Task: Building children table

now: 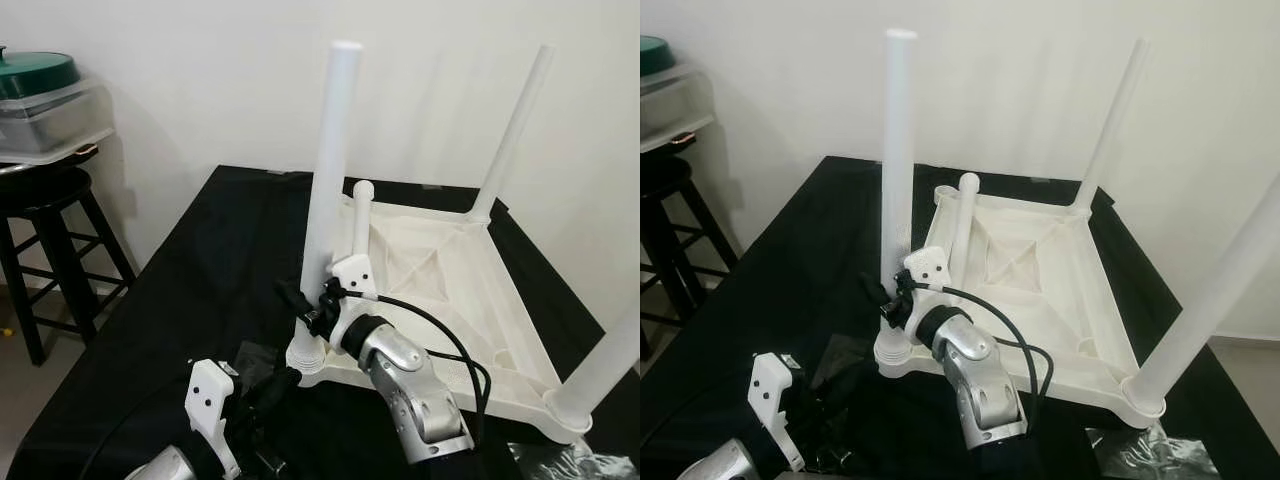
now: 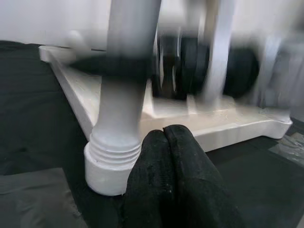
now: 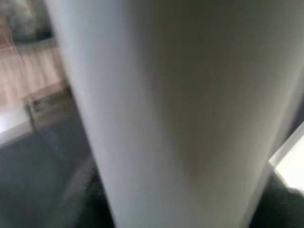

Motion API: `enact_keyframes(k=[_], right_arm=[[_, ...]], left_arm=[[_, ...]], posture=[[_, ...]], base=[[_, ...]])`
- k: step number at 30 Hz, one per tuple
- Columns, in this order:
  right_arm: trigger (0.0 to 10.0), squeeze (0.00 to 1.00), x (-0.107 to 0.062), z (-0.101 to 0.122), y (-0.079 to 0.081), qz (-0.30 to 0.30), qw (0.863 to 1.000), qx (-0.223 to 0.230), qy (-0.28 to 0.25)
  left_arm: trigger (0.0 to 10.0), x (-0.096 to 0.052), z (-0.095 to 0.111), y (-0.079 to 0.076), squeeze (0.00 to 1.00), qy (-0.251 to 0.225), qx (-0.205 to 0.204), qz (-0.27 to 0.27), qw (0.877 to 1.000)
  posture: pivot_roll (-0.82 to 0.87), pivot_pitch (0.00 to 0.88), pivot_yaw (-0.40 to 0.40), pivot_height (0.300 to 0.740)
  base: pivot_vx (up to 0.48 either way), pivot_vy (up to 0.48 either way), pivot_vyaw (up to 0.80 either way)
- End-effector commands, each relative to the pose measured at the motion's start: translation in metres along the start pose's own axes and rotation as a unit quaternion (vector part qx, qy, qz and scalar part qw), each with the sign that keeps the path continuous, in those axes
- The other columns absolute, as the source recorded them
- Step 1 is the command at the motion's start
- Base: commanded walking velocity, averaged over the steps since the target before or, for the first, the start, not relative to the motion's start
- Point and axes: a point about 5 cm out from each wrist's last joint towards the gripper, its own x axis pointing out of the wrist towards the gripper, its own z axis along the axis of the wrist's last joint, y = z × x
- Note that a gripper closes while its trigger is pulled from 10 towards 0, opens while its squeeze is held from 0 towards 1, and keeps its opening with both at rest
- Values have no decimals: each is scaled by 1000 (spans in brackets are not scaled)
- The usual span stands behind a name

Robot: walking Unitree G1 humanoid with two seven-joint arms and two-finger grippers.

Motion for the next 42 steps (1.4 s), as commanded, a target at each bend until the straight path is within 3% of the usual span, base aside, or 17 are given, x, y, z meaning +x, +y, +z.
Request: enact_keyframes(k=[1,4,5,6,7,8,9,10,12,20,21,28,35,37,39,41,42], right_arm=[[10000,1000,1,-5,3,12,1000,13,18],[10000,1000,0,7,10,86,996,-7,2],[10000,1000,0,7,10,86,996,-7,2],[10000,878,-2,15,10,136,990,-29,-10],[10000,878,-2,15,10,136,990,-29,-10],[10000,0,-4,24,8,184,981,-54,-21],[10000,0,-6,33,2,230,970,-77,-27],[10000,0,-6,33,2,230,970,-77,-27],[10000,0,-8,47,-11,293,950,-109,-23],[10000,0,-8,67,-32,352,928,-118,-6],[0,0,-8,70,-36,359,926,-116,-4],[0,0,-9,71,-43,377,919,-113,3],[0,0,-13,63,-51,356,928,-110,0],[0,0,-15,53,-56,273,955,-115,-2],[0,0,-15,49,-58,246,962,-117,-2],[0,0,-9,29,-50,75,995,-64,-24],[0,0,-9,29,-50,75,995,-64,-24]], left_arm=[[10000,-1,-4,2,0,7,-4,6,1000],[10000,0,-4,2,0,7,-6,4,1000],[10000,0,-4,2,0,7,-6,4,1000],[10000,0,-4,2,0,7,-7,3,1000],[10000,0,-4,2,0,7,-7,3,1000],[10000,0,-5,2,0,8,-8,3,1000],[10000,0,-5,2,0,8,-8,2,1000],[10000,0,-5,2,0,8,-8,2,1000],[10000,1,-5,2,0,8,-8,3,1000],[10000,1,-6,3,0,7,-7,6,1000],[10000,1,-5,3,0,6,-7,7,1000],[10000,1,-5,3,0,6,-5,9,1000],[10000,-1,-5,3,0,6,-6,9,1000],[10000,-2,-4,3,0,7,-7,8,1000],[10000,-3,-3,3,0,7,-7,8,1000],[10000,-5,-3,3,0,8,-6,8,1000],[10000,-5,-3,3,0,8,-6,8,1000]], posture=[[42,0,-74,740],[42,0,-72,740],[42,0,-72,740],[44,0,-73,740],[44,0,-73,740],[47,0,-73,740],[52,0,-75,740],[52,0,-75,740],[57,0,-77,740],[64,0,-79,740],[73,0,-83,740],[73,0,-84,740],[67,0,-74,740],[64,0,-69,740],[64,0,-69,740],[55,0,-71,740],[55,0,-71,740]], base=[[0,0,0],[0,0,0],[0,0,0],[0,0,0],[0,0,0],[0,0,0],[0,0,0],[0,0,0],[0,0,0],[0,0,0],[0,0,0],[0,0,0],[0,0,0],[0,0,0],[0,0,0],[0,0,0],[0,0,0]])
